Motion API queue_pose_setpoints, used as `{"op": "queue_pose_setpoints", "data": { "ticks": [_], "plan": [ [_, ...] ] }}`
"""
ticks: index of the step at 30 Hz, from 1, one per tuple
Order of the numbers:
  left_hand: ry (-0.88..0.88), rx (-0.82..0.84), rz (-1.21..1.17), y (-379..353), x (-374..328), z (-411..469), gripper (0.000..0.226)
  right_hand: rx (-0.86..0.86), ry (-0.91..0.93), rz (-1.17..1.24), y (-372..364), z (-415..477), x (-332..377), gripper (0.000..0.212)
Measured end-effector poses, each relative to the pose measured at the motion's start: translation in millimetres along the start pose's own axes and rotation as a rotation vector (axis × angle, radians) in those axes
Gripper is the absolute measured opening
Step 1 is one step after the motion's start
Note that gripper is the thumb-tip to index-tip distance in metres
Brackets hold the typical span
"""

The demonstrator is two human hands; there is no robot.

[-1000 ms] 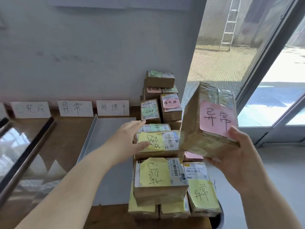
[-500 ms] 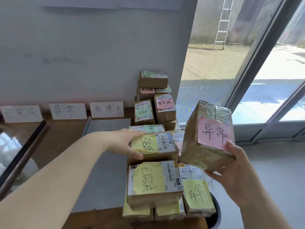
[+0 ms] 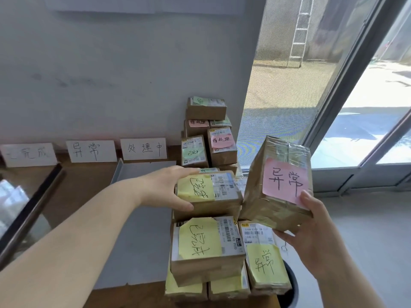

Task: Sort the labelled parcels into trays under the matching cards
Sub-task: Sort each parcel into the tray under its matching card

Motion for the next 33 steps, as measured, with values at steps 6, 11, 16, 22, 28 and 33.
{"op": "queue_pose_setpoints", "data": {
  "ticks": [6,11,16,22,28,33],
  "plan": [
    [-0.047,-0.082,-0.065,24,-6,-18,0.089,0.036,0.023,-0.005,3,4,3,0.062],
    [-0.052,-0.189,-0.180,48,-2,-41,0.090,0.024,0.077,-0.016,0,5,13,0.041],
    [-0.033,-0.557,-0.403,60,1,-62,0.105,-0.014,0.164,-0.173,-20,12,20,0.055],
    [-0.097,-0.836,-0.621,29,-26,-58,0.105,0.045,0.301,-0.255,-75,20,23,0.083],
    [-0.161,-0.928,-0.668,30,-28,-75,0.102,0.193,0.417,-0.222,-95,25,39,0.084],
    [-0.420,-0.859,-0.954,28,-25,-91,0.050,0.271,0.445,-0.237,-99,27,39,0.075]
  ]
}}
Point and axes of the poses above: each hand's wrist, its own z-axis towards the middle knuckle, its own y-axis out of the back of the hand, x = y × z, the point moved 8 cm from there along z, towards the middle knuckle, and after that the axes turned 14 degrees about x, right-handed, at the moved point
